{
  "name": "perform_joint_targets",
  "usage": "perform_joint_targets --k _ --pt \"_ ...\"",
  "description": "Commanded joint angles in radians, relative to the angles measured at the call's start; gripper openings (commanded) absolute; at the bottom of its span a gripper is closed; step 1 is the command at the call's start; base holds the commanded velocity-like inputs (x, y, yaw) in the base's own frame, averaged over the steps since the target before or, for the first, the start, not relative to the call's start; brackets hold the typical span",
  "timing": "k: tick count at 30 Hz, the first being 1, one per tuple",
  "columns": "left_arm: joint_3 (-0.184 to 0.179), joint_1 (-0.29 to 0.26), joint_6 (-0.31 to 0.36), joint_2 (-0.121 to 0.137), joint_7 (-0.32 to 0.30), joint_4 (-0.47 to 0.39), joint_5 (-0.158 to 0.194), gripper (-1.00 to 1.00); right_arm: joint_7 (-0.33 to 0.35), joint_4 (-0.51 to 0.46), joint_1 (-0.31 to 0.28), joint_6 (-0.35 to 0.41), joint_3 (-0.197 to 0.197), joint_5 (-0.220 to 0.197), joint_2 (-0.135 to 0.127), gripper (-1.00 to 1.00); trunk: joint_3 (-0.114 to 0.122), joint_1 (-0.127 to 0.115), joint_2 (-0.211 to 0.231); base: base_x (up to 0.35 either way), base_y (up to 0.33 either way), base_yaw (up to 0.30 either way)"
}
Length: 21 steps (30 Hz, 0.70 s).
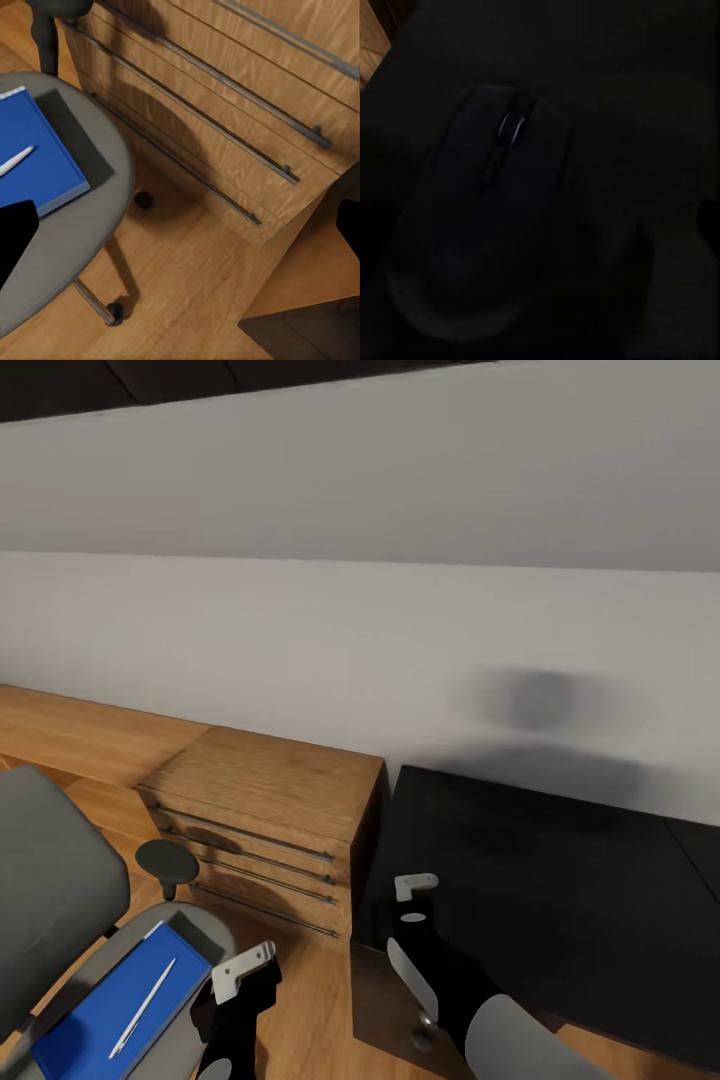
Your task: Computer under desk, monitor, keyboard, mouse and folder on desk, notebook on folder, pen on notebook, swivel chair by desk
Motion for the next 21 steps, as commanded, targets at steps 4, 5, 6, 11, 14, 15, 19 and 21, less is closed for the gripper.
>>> perform_joint_targets --k 4,5,6,11,14,15,19,21 --pt "0.000 0.000 0.006 0.000 0.005 -0.002 0.003 1.00 -0.007 -0.001 -0.001 0.004 0.004 -0.005 0.000 1.00 0.012 -0.015 0.028 0.000 0.000 0.000" --pt "-0.001 0.000 0.006 0.000 0.005 -0.002 0.003 1.00 -0.007 -0.001 -0.001 0.004 0.004 -0.005 0.000 1.00 0.015 -0.019 0.035 0.000 0.000 0.000" --pt "-0.001 0.000 0.007 0.000 0.005 -0.002 0.003 1.00 -0.007 -0.001 -0.001 0.004 0.004 -0.005 0.000 1.00 0.018 -0.023 0.042 0.000 0.000 0.000" --pt "-0.002 0.000 0.007 0.000 0.005 -0.001 0.003 1.00 -0.007 -0.002 -0.001 0.003 0.003 -0.004 0.000 1.00 0.034 -0.042 0.077 0.000 0.000 0.000" --pt "-0.002 0.000 0.007 0.000 0.005 0.000 0.003 1.00 -0.007 -0.004 -0.001 0.002 0.003 -0.004 0.000 1.00 0.043 -0.054 0.098 0.000 0.000 0.000" --pt "-0.002 0.000 0.007 -0.001 0.005 0.000 0.003 1.00 -0.007 -0.005 -0.001 0.000 0.002 -0.004 0.000 1.00 0.046 -0.057 0.105 0.000 0.000 0.000" --pt "-0.002 0.000 0.007 0.000 0.005 0.000 0.003 1.00 -0.007 -0.010 -0.001 -0.003 0.001 -0.003 0.000 1.00 0.059 -0.073 0.133 0.000 0.000 0.000" --pt "-0.002 0.000 0.007 0.000 0.005 0.000 0.003 1.00 -0.008 -0.047 0.000 -0.003 0.001 -0.003 0.000 1.00 0.065 -0.080 0.147 0.000 0.000 0.000"
